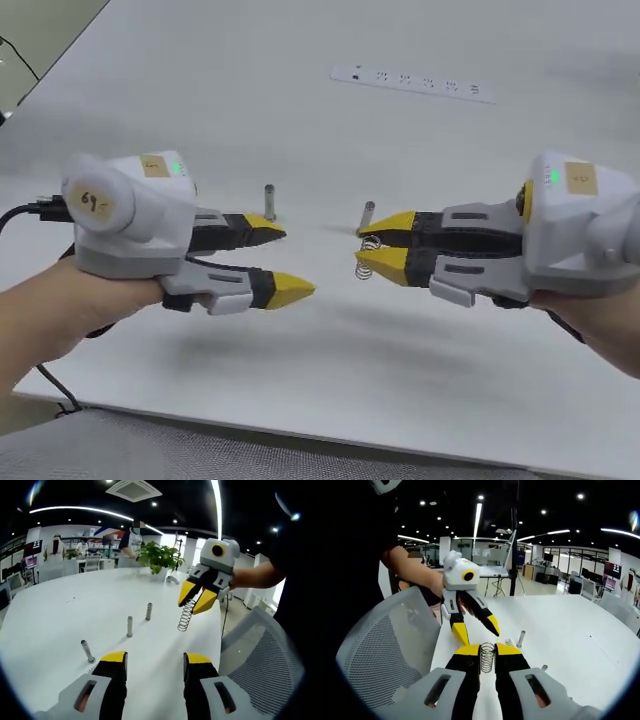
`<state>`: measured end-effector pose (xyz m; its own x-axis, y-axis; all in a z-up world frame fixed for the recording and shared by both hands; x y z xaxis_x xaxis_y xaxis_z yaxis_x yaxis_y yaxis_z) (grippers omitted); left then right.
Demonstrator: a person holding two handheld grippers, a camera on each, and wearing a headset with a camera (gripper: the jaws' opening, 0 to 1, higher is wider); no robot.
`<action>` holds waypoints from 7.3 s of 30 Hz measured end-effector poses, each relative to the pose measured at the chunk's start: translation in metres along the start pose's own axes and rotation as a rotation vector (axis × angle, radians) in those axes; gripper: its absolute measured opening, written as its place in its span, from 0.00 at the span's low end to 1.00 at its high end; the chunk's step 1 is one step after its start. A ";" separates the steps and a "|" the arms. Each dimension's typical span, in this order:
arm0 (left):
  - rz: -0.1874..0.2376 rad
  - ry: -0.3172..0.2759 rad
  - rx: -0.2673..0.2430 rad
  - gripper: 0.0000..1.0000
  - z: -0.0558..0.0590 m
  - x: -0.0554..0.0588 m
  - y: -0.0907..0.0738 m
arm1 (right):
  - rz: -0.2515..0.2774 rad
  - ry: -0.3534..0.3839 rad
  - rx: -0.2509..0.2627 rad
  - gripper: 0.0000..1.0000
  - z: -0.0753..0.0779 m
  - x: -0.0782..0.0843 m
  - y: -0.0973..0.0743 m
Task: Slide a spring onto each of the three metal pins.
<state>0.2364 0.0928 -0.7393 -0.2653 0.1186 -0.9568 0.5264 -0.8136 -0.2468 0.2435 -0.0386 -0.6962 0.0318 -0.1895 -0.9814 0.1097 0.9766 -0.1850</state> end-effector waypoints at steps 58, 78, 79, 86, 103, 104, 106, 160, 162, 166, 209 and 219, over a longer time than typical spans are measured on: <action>0.003 -0.029 -0.203 0.98 -0.026 0.016 -0.054 | -0.045 -0.017 0.120 0.08 0.047 0.013 0.001; -0.001 -0.035 -0.212 0.98 -0.025 0.019 -0.055 | -0.039 -0.016 0.233 0.08 0.093 0.010 0.013; 0.001 -0.037 -0.213 0.98 -0.026 0.018 -0.056 | -0.034 -0.007 0.240 0.08 0.094 0.011 0.013; 0.004 -0.037 -0.217 0.98 -0.027 0.018 -0.056 | -0.010 0.055 0.275 0.08 0.104 0.016 0.013; 0.002 -0.045 -0.227 0.98 -0.029 0.020 -0.061 | -0.010 0.106 0.295 0.08 0.109 0.031 0.018; 0.001 -0.046 -0.228 0.98 -0.029 0.021 -0.061 | -0.010 0.108 0.294 0.08 0.108 0.031 0.018; 0.001 -0.046 -0.229 0.98 -0.029 0.021 -0.062 | -0.012 0.109 0.295 0.08 0.108 0.033 0.018; -0.002 -0.058 -0.236 0.97 -0.030 0.024 -0.062 | -0.040 0.101 0.302 0.08 0.102 0.061 0.023; -0.008 -0.053 -0.235 0.97 -0.029 0.025 -0.062 | -0.043 0.108 0.302 0.08 0.103 0.063 0.024; -0.002 -0.055 -0.238 0.97 -0.030 0.023 -0.062 | -0.049 0.122 0.307 0.08 0.104 0.067 0.025; 0.008 -0.051 -0.235 0.97 -0.027 0.020 -0.061 | -0.094 0.186 0.319 0.24 0.101 0.076 0.026; 0.010 -0.036 -0.229 0.97 -0.028 0.015 -0.060 | -0.073 0.155 0.301 0.32 0.095 0.060 0.020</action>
<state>0.2235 0.1594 -0.7432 -0.2855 0.0877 -0.9544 0.6978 -0.6636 -0.2697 0.3418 -0.0402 -0.7534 -0.1358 -0.2177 -0.9665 0.3948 0.8829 -0.2544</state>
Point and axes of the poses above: the centre of the closed fingertips' face, and the gripper's own axes: y roughly forward along the fingers, z roughly to its right, x roughly out of its underside, the point moved 5 cm from there along -y, roughly backward along the fingers, and after that the axes turned 10 degrees about z, right-handed, at the moved point
